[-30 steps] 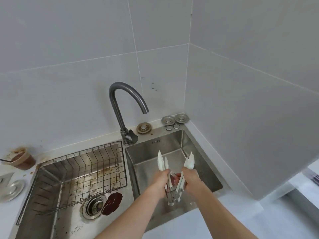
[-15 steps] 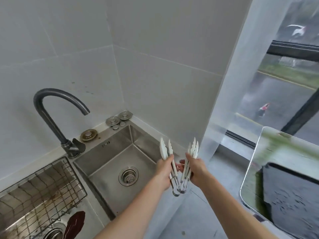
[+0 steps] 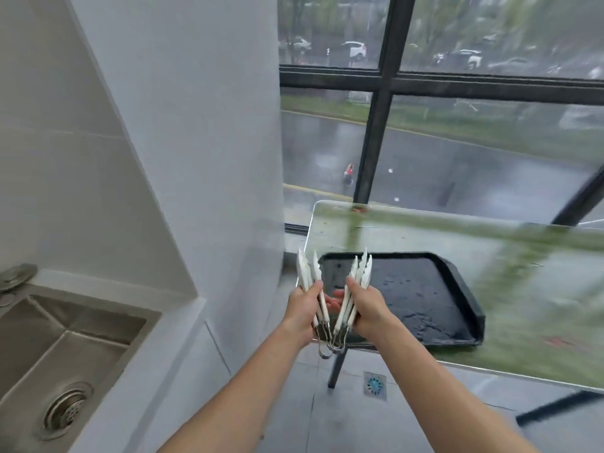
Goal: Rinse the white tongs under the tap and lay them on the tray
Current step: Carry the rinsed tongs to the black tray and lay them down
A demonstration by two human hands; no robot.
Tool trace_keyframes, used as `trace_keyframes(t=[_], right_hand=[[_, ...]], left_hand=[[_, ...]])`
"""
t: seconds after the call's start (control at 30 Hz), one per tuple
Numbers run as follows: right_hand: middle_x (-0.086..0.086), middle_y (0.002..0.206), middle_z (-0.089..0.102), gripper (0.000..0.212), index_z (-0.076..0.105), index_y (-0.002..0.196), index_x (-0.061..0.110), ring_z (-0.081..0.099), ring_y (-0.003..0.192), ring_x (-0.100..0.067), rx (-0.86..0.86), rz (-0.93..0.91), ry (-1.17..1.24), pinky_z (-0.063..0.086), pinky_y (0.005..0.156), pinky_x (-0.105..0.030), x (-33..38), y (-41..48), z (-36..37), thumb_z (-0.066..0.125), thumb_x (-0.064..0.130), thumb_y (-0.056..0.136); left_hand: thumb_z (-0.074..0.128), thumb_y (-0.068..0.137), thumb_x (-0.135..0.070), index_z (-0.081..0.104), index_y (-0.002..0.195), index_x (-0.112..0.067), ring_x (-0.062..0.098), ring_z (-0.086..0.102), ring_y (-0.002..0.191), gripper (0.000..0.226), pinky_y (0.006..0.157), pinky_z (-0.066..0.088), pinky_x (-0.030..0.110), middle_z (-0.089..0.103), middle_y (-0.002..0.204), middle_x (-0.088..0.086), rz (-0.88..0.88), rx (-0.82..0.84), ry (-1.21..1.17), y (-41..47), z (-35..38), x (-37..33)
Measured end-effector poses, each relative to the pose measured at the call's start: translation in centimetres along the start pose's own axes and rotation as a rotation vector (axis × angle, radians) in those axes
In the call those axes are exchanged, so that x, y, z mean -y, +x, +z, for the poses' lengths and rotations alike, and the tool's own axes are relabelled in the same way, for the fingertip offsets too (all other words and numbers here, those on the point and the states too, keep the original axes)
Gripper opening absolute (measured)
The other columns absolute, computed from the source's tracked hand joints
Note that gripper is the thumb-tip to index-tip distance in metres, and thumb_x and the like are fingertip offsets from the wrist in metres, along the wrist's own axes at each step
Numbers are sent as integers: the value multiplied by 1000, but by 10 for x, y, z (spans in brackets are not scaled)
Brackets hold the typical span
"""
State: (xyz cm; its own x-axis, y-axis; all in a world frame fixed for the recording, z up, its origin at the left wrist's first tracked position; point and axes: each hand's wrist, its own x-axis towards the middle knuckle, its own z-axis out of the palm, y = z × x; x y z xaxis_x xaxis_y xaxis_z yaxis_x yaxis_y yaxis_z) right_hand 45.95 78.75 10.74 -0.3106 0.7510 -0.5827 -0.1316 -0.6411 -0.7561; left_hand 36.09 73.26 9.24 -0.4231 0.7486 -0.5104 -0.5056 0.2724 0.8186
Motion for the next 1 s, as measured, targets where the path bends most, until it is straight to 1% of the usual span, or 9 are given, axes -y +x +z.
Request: trace_keyframes(t=[0.07, 0.17, 0.3, 0.33, 0.43, 0.6, 0.73, 0.87, 1.0], right_hand=[[-24, 90, 57, 29, 50, 110, -8, 66, 65, -31, -28, -16, 51, 59, 67, -42, 15, 6, -33, 48, 18, 98], [-26, 105, 57, 32, 49, 117, -8, 67, 65, -30, -80, -27, 87, 59, 50, -33, 32, 16, -73, 49, 17, 98], [-31, 118, 59, 43, 50, 119, -14, 69, 84, -35, -91, 36, 129, 58, 75, -38, 46, 41, -108, 50, 23, 97], [-32, 119, 59, 44, 50, 119, -14, 68, 87, -36, -98, 45, 141, 58, 77, -39, 47, 47, -112, 50, 23, 97], [-29, 115, 61, 42, 51, 120, -12, 68, 83, -33, -138, 64, 172, 58, 71, -38, 51, 72, -120, 51, 23, 97], [-21, 98, 64, 37, 51, 120, -7, 67, 79, -31, -186, 106, 151, 56, 66, -38, 58, 121, -118, 52, 22, 97], [-19, 95, 64, 28, 49, 118, 1, 66, 84, -33, -218, 103, 64, 57, 74, -41, 58, 160, -109, 50, 19, 98], [-17, 94, 63, 23, 48, 115, 5, 65, 82, -29, -234, 134, 1, 57, 75, -40, 50, 193, -100, 49, 20, 98], [-12, 88, 63, 25, 50, 116, 7, 63, 78, -24, -217, 190, -87, 55, 76, -39, 37, 218, -96, 50, 23, 97]], left_hand=[[51, 97, -22, 54, 85, 0, 21, 61, 44, 25, 41, 47, 24, 63, 64, 16, -16, 50, 41, 9, 34, 10], [51, 97, -23, 55, 87, -5, 19, 63, 46, 21, 43, 49, 26, 64, 54, 6, -15, 97, 135, 21, 74, 21], [52, 97, -27, 56, 97, -9, 20, 64, 59, 19, 54, 53, 32, 65, 70, 7, -35, 136, 223, 45, 106, 27], [52, 96, -28, 57, 98, -10, 20, 64, 61, 19, 54, 54, 32, 65, 72, 7, -41, 142, 235, 50, 110, 27], [53, 96, -29, 58, 99, -12, 18, 64, 61, 18, 52, 51, 30, 65, 74, 5, -58, 139, 254, 77, 122, 32], [51, 96, -31, 60, 101, -12, 19, 65, 70, 22, 57, 53, 32, 64, 78, 5, -128, 96, 206, 129, 128, 43], [43, 98, -33, 60, 106, -9, 24, 62, 80, 31, 73, 53, 39, 63, 84, 8, -199, 37, 199, 167, 126, 49], [40, 98, -31, 58, 106, -7, 20, 58, 69, 31, 65, 50, 33, 60, 78, 8, -229, -29, 244, 195, 119, 53], [42, 95, -27, 53, 117, -8, 26, 60, 93, 31, 91, 51, 42, 61, 100, 12, -229, -105, 349, 210, 111, 58]])
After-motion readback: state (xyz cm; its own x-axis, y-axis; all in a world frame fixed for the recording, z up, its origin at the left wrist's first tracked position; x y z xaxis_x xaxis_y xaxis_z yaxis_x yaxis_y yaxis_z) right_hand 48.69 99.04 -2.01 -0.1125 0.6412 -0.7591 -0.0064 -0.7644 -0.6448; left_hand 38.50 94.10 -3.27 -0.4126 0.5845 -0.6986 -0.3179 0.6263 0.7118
